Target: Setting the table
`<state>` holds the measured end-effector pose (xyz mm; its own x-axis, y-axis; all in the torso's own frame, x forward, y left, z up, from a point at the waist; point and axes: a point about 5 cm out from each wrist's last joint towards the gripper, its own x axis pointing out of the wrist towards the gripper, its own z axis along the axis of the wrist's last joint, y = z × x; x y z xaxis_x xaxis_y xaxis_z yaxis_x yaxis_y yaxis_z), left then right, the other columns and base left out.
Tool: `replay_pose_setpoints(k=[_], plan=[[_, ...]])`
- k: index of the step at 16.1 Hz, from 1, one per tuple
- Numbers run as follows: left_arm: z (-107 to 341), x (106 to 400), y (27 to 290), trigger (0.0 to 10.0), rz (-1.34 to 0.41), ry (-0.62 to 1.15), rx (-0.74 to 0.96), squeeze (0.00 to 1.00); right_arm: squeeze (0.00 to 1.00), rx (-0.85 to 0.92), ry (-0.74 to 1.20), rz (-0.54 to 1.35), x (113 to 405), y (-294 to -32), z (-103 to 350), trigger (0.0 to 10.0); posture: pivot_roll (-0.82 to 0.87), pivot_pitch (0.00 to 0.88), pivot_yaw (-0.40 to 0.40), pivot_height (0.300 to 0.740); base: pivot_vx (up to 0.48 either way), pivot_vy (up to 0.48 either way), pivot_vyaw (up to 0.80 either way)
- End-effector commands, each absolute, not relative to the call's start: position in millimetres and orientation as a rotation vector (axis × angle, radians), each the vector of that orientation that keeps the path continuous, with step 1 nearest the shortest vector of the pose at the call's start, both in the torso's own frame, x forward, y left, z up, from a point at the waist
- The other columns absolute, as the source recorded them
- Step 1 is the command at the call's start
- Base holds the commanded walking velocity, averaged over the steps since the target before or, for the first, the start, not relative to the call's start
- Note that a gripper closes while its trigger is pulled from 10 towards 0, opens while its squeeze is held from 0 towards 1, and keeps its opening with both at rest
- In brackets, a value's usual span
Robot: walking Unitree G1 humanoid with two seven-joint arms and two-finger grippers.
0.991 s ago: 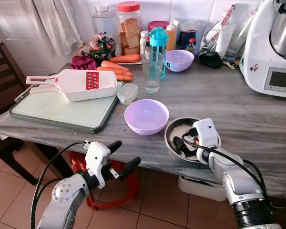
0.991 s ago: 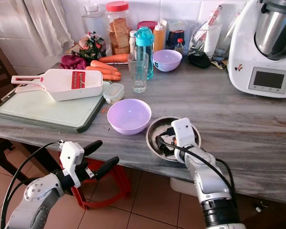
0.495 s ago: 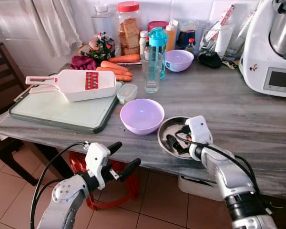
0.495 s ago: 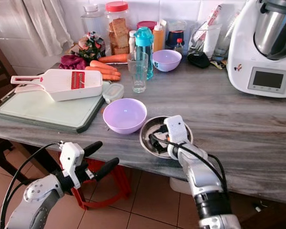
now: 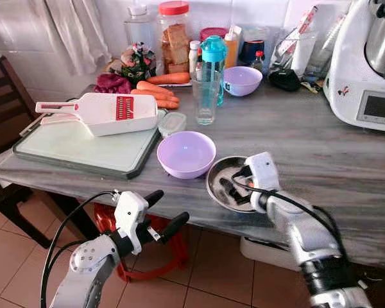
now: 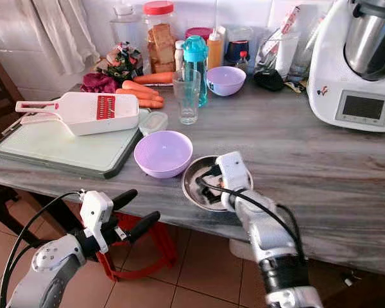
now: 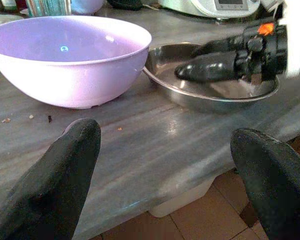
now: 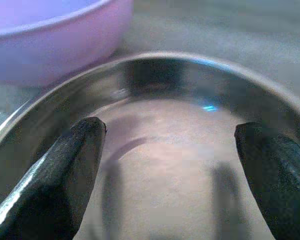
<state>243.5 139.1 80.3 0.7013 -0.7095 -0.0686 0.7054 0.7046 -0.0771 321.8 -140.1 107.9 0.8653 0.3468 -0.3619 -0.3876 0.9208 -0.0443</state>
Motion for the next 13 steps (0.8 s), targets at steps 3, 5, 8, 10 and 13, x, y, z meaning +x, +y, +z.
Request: replay_pose_setpoints(k=[3,5,8,10,13], plan=[[81.2,245.1,140.7,10.0,-0.788,0.099,-0.02,0.0,0.42,-0.124,0.32,0.345,314.8,-152.0,120.9,10.0,0.0,0.011,0.056,0.74,0.0,0.0,0.0],[82.1,247.7,141.6,10.0,-0.78,0.092,-0.015,0.0,0.42,-0.133,0.281,0.305,306.2,-164.0,133.5,10.0,0.0,0.003,0.06,0.74,0.0,0.0,0.0],[85.2,251.5,143.3,10.0,-0.757,0.063,-0.01,0.0,0.45,-0.124,0.162,0.244,299.9,-171.4,148.0,10.0,0.0,0.0,0.058,0.74,0.0,0.0,0.0],[87.0,253.2,143.3,10.0,-0.755,0.046,-0.017,0.0,0.45,-0.09,0.091,0.161,291.4,-176.4,148.6,10.0,0.0,0.0,0.055,0.74,0.0,0.0,0.0],[89.7,256.5,146.4,10.0,-0.717,0.01,-0.033,0.0,0.0,-0.001,0.073,0.033,276.5,-184.8,140.1,10.0,0.01,0.0,0.05,0.74,0.0,0.0,0.0]])
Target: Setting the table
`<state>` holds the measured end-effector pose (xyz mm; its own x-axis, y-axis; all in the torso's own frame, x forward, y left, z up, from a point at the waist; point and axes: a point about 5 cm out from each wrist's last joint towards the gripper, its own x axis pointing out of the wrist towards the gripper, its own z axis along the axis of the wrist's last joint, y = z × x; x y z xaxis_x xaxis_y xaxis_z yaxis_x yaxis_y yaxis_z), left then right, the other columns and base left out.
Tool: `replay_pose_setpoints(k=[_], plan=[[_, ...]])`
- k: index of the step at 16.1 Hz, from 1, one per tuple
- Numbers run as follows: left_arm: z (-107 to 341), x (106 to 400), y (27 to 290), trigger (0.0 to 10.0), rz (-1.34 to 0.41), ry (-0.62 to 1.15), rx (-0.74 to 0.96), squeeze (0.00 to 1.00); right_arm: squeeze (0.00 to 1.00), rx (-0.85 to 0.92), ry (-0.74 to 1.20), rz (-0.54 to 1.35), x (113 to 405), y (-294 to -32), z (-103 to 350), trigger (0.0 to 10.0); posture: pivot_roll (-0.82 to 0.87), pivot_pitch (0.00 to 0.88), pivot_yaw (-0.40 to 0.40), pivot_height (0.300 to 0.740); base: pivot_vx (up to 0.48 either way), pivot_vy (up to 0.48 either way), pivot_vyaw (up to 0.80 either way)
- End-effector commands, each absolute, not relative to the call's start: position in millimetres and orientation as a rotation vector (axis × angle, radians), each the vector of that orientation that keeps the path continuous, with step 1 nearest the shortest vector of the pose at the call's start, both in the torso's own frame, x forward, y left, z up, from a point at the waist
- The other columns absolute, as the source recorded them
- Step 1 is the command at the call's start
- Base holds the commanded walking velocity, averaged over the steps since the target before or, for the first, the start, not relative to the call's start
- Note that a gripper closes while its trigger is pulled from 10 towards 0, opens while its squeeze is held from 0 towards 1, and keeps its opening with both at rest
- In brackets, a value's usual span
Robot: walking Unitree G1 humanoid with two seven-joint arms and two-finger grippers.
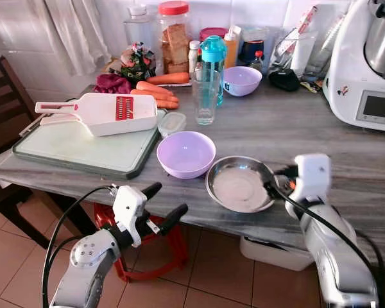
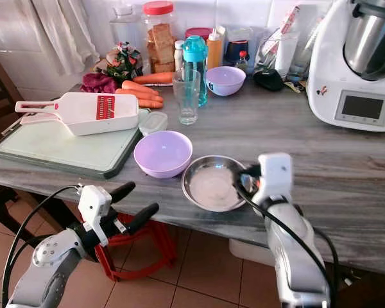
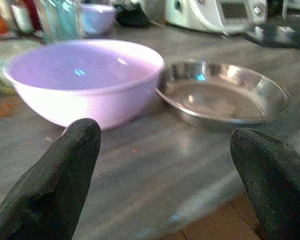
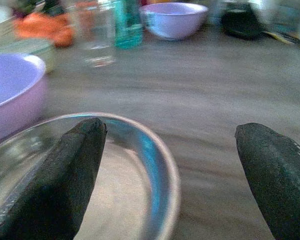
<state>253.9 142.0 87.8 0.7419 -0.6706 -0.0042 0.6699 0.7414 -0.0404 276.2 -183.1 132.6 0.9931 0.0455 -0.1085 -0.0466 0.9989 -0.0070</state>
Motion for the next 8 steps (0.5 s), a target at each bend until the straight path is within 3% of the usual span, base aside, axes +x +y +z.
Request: replay_pose_setpoints(k=[1,2,5,6,8], plan=[[91.1,258.5,149.0,10.0,-0.687,-0.005,-0.026,0.0,0.0,0.01,0.073,0.003,273.7,-186.5,137.3,10.0,0.01,0.0,0.05,0.74,0.0,0.0,0.0],[91.8,260.5,151.5,10.0,-0.661,-0.01,-0.015,0.0,0.0,0.008,0.067,-0.008,272.7,-186.9,136.7,10.0,0.01,0.0,0.049,0.74,0.0,0.0,0.0],[91.1,279.4,173.9,10.0,-0.365,-0.003,0.096,0.0,0.0,-0.016,-0.003,-0.139,264.6,-190.7,136.0,10.0,0.01,0.0,0.041,0.74,0.0,0.0,0.0],[92.5,282.7,179.2,10.0,-0.261,-0.014,0.128,0.0,0.0,0.002,-0.049,-0.039,258.6,-184.9,137.2,10.0,0.01,0.0,0.04,0.74,0.0,0.0,0.0],[93.4,284.4,180.7,10.0,-0.201,-0.029,0.14,0.0,0.0,-0.026,-0.03,-0.058,254.5,-185.3,132.8,10.0,0.01,0.0,0.037,0.74,0.0,0.0,0.0]])
